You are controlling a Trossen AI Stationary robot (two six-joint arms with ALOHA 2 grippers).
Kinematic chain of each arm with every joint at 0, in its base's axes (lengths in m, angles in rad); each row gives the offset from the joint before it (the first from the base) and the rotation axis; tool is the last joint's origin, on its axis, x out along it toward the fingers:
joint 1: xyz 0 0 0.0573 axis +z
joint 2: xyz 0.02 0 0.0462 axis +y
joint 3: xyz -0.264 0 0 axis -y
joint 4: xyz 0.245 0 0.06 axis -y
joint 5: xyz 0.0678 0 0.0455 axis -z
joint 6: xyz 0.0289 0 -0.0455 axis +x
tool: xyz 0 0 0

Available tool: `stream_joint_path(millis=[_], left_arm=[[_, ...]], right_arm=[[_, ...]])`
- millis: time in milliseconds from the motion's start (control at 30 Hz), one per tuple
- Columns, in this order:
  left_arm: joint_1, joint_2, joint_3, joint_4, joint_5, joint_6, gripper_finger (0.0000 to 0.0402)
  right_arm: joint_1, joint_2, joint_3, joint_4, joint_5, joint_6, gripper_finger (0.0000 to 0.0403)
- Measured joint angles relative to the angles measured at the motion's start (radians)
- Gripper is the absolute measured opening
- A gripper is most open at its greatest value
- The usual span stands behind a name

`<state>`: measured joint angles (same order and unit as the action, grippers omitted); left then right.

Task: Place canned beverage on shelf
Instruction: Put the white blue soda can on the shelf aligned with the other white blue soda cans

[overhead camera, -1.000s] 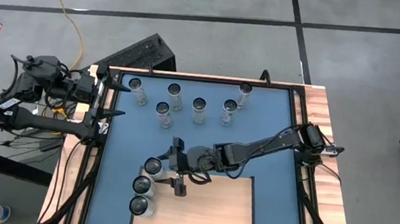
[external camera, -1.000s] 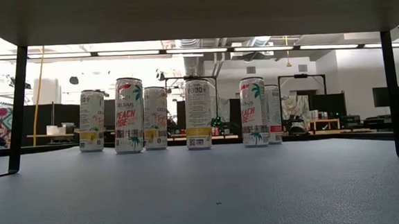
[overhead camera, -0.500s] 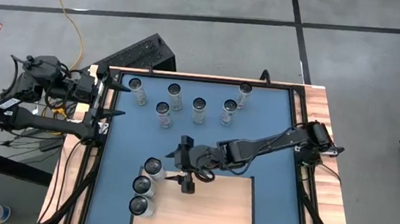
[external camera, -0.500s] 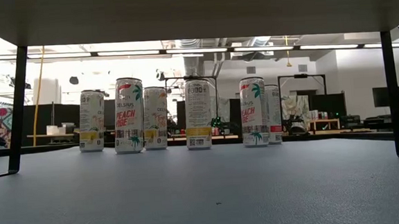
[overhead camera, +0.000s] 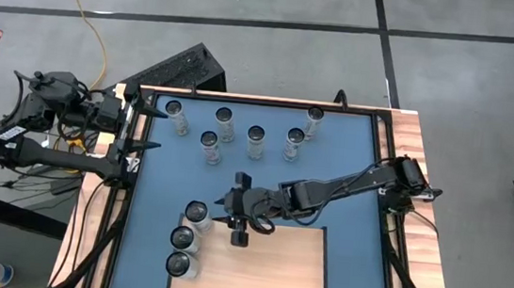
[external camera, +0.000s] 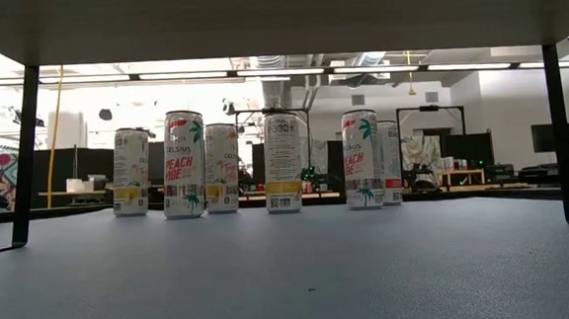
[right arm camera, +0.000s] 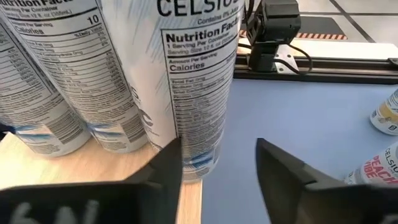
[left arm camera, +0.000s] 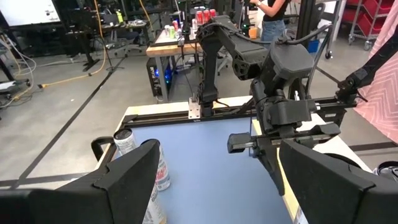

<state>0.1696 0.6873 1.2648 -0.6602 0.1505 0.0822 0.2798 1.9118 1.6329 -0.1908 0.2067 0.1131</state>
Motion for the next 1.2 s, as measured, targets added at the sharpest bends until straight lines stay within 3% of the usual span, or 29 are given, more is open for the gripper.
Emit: stream_joint_path(millis=[167, 433, 867, 1200], left_arm=[[0.000, 0.000, 0.000, 0.000, 0.000, -0.001, 0.0318], [0.000, 0.000, 0.000, 0.000, 0.000, -0.009, 0.0318], [0.000, 0.000, 0.000, 0.000, 0.000, -0.013, 0.0318], [0.000, 0.000, 0.000, -0.010, 0.000, -0.017, 0.0318]], right_arm=[[0.000, 0.000, 0.000, 0.011, -0.022, -0.005, 0.0108], [0.000, 0.000, 0.000, 0.039, -0.048, -0.013, 0.0072], [0.000, 0.010, 0.000, 0.070, -0.104, -0.042, 0.0063], [0.001, -0.011, 0.000, -0.080, -0.014, 0.018, 0.0063]])
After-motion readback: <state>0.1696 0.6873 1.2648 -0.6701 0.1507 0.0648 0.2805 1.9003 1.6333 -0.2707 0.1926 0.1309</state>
